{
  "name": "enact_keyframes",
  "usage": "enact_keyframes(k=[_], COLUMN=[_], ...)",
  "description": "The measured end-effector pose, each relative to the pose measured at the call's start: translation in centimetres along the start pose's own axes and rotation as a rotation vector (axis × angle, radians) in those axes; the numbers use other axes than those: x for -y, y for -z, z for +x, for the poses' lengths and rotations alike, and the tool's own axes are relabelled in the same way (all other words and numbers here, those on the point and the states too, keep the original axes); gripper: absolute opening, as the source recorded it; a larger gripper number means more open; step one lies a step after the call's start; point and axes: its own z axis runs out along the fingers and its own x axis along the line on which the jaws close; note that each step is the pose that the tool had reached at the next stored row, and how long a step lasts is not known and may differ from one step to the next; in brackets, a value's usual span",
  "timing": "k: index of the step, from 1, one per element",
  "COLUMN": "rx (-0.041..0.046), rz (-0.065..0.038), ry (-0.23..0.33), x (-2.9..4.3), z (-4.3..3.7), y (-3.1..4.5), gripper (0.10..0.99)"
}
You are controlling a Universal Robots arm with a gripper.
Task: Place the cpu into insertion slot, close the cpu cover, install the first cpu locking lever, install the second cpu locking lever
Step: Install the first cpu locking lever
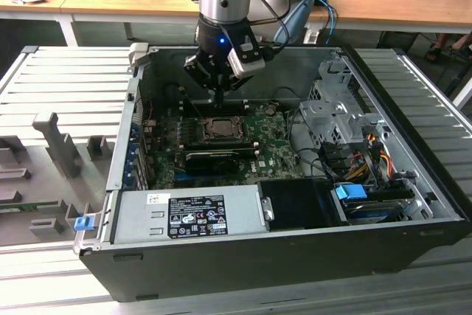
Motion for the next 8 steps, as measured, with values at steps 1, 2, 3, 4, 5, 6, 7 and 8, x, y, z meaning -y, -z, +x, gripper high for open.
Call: enact_keyframes(k=[1, 2, 3, 4, 5, 6, 7, 8], rx=[0.0, 0.0, 0.0, -0.0001, 0.0, 0.0, -0.0001, 0.0], rz=[0.0, 0.0, 0.0, -0.001, -0.001, -0.001, -0.001, -0.001], ry=[0.0, 0.0, 0.0, 0.0, 0.0, 0.0, 0.0, 0.0], x=[0.0, 0.0, 0.0, 0.0, 0.0, 0.0, 0.01, 0.01], z=[0.01, 0.01, 0.03, 0.04, 0.04, 0.05, 0.05, 0.06], y=[0.0, 0.0, 0.0, 0.0, 0.0, 0.0, 0.0, 0.0], gripper=[0.106, 0.106, 0.106, 0.106, 0.106, 0.106, 0.106, 0.106])
